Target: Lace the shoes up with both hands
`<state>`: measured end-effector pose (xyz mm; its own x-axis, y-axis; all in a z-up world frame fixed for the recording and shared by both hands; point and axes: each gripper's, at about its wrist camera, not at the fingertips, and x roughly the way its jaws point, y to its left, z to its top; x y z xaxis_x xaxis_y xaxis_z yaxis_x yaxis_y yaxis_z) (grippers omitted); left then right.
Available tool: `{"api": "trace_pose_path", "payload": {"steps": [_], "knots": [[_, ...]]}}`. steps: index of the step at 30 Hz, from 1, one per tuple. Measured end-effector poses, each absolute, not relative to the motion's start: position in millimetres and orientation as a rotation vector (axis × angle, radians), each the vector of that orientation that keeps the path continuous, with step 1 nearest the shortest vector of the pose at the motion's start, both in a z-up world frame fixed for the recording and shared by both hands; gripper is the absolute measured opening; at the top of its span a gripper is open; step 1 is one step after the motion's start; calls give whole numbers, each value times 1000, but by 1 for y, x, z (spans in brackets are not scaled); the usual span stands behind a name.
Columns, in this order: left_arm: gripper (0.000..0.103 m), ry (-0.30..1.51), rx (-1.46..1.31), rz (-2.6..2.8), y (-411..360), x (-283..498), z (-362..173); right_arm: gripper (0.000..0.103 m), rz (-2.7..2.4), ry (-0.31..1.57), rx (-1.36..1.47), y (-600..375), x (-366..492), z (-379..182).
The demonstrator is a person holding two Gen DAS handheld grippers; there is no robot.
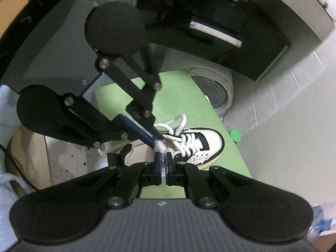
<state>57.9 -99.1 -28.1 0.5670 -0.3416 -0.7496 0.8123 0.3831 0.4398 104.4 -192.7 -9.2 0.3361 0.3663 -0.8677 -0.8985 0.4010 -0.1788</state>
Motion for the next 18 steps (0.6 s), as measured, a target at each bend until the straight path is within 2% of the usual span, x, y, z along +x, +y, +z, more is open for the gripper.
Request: {"api": "trace_pose_path", "payload": {"steps": [3,4,8,10,13,18], "knots": [[5,714,775,-729,-91,69,-27,7,871,915,-526,-214,120,-5],[5,745,731,-707,-88,73,-27,14,830,945,-406,-224,127,-4],[5,831,591,-609,-81,85,-25,22,606,1049,294,-278,149,-17],[5,838,573,-579,-82,86,-24,42,513,1085,695,-300,149,-40],[5,847,555,-555,-86,86,-23,43,415,1085,1087,-311,141,-78],[5,825,590,-554,-95,78,-26,42,360,1103,1347,-301,129,-110]]}}
